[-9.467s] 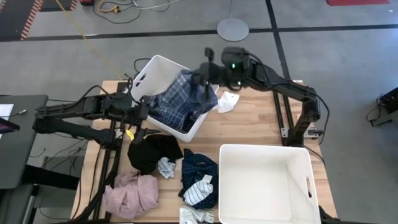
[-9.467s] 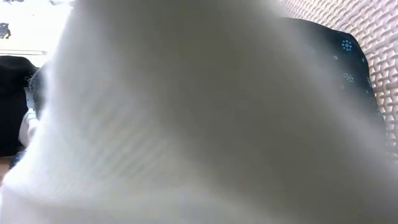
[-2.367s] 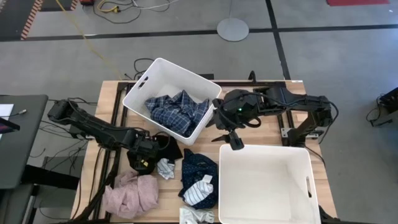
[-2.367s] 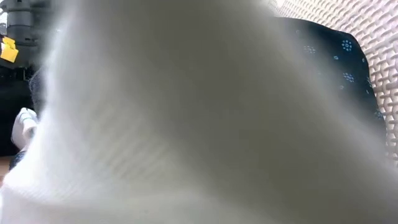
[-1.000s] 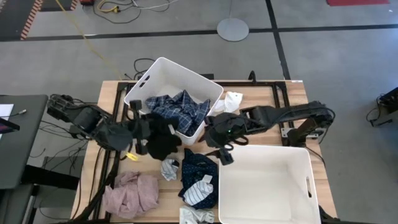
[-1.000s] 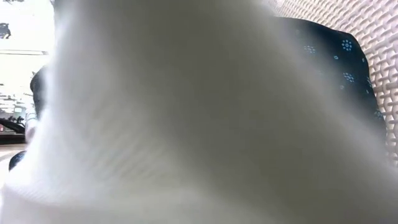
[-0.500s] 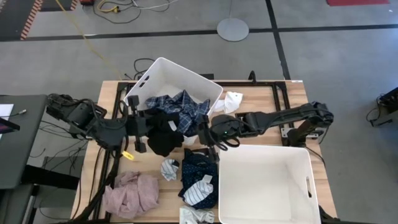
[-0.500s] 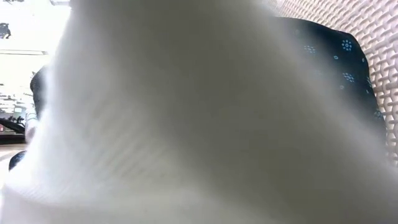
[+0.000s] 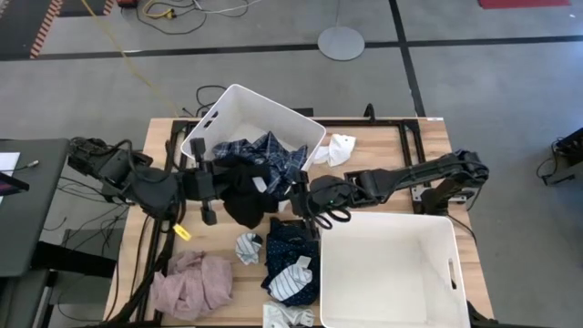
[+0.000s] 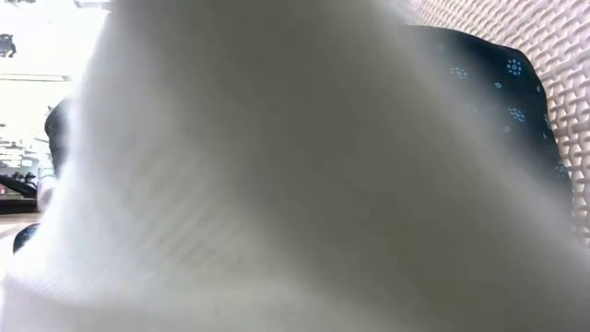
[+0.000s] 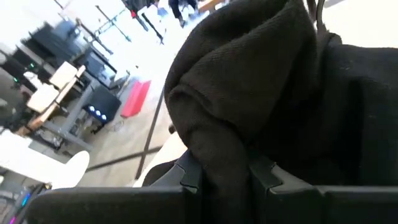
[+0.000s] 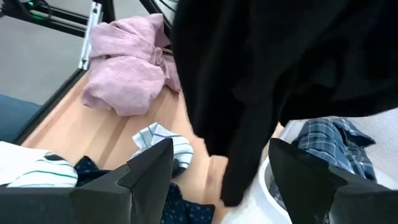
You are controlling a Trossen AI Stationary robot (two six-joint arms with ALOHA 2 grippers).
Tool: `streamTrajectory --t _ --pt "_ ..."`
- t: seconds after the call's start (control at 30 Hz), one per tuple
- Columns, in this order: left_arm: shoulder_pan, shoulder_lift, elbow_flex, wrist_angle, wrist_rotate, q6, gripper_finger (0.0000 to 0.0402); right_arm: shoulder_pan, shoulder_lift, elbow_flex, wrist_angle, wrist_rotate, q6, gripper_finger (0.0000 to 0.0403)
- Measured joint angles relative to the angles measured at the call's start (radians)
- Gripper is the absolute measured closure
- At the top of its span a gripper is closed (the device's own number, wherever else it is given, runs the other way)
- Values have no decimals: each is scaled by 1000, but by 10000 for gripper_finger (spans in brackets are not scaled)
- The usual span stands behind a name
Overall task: Sort clothes
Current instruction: Put the black shirt into the top white laundry bin
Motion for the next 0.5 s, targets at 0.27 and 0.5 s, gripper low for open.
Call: streamTrajectory --t 0.27,0.5 --pt "0 0 0 130 -53 133 356 0 0 0 -6 29 16 121" --pt "0 0 0 310 -123 304 356 13 0 0 -9 68 27 121"
